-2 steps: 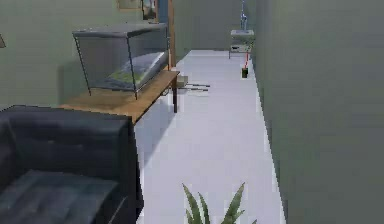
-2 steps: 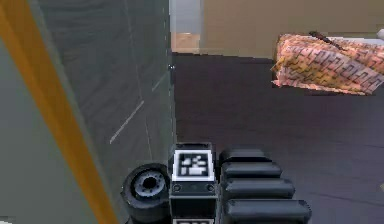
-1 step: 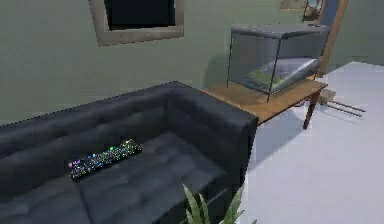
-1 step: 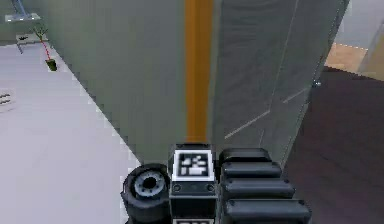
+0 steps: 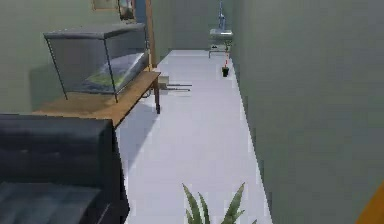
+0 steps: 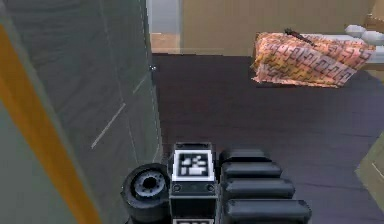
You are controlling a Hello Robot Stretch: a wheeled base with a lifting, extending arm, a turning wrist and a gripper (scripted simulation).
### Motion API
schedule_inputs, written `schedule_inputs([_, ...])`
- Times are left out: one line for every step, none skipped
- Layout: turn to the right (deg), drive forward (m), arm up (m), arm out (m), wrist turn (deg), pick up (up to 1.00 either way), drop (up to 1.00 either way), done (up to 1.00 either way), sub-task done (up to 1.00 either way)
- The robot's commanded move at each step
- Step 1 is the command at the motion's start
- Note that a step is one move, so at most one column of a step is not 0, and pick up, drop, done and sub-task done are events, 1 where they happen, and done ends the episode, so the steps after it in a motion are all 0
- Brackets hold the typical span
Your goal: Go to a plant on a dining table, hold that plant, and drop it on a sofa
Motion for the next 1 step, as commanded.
schedule_inputs([45.0,0.00,0.00,0.00,0.0,0.00,0.00,0.00,0.00])
